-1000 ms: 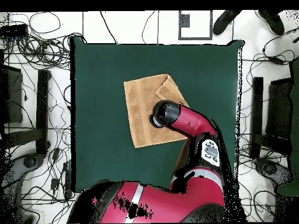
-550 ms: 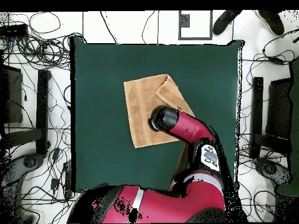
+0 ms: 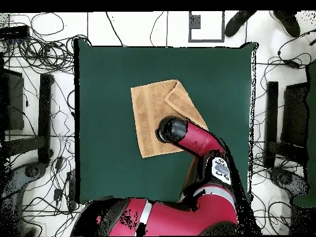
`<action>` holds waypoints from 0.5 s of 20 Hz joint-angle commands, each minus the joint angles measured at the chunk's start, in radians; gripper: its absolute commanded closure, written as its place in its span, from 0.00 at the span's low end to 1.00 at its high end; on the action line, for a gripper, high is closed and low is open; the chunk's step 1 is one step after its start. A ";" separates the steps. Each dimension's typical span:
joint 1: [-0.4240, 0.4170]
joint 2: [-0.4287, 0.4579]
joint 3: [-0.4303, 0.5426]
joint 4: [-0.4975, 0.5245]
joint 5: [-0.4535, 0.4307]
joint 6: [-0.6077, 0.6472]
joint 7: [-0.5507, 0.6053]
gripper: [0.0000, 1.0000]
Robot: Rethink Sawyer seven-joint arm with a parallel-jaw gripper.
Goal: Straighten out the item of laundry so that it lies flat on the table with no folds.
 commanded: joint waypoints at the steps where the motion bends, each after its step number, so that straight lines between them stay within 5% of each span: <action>1: 0.019 0.150 0.145 0.191 0.019 -0.010 0.163 0.00; 10: 0.019 0.167 0.149 0.216 0.036 -0.029 0.176 0.00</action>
